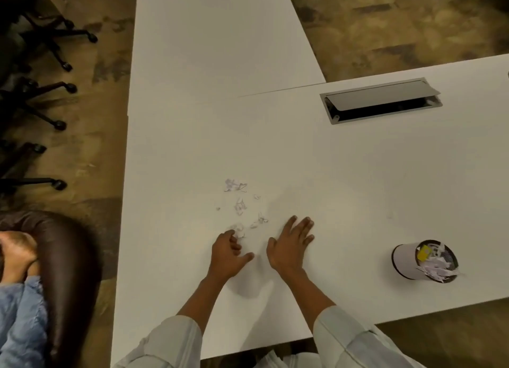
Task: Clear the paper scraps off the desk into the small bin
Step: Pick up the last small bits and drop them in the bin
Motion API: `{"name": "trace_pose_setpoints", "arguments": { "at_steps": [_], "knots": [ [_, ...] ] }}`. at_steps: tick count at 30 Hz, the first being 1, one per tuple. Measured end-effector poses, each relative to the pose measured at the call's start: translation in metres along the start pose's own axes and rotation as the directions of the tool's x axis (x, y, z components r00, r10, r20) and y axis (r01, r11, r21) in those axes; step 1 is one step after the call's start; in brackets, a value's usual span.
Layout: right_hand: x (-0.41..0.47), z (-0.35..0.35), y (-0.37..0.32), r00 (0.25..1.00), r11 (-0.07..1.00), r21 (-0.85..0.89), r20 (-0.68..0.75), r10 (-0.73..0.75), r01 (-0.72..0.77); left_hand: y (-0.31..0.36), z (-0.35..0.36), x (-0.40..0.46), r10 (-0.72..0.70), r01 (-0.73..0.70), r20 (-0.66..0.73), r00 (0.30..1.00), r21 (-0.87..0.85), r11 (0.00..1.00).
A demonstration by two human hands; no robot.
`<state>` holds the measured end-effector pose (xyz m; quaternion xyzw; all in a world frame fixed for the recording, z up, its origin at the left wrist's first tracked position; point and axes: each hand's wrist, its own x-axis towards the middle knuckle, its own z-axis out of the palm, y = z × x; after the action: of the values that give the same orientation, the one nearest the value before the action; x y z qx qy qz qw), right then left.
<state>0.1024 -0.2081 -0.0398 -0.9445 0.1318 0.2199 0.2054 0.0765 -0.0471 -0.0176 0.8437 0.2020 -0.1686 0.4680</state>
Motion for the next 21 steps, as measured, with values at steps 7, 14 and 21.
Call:
{"name": "trace_pose_setpoints", "arguments": {
  "at_steps": [7, 14, 21],
  "knots": [
    [0.050, -0.013, -0.045, 0.800, 0.823, 0.052, 0.207, -0.563, 0.566, -0.001, -0.037, 0.014, 0.124, -0.119, -0.072, 0.990, 0.074, 0.990],
    [0.133, -0.061, -0.095, 0.667, 0.698, 0.006, 0.290, -0.687, 0.716, -0.004, -0.095, 0.052, 0.085, -0.127, 0.107, 0.991, 0.489, 0.863],
    [0.127, -0.029, -0.111, 0.482, 0.385, -0.291, 0.493, -0.724, 0.876, 0.008, -0.068, 0.074, 0.070, -0.203, 0.241, 0.968, 0.588, 0.783]
  ]
}}
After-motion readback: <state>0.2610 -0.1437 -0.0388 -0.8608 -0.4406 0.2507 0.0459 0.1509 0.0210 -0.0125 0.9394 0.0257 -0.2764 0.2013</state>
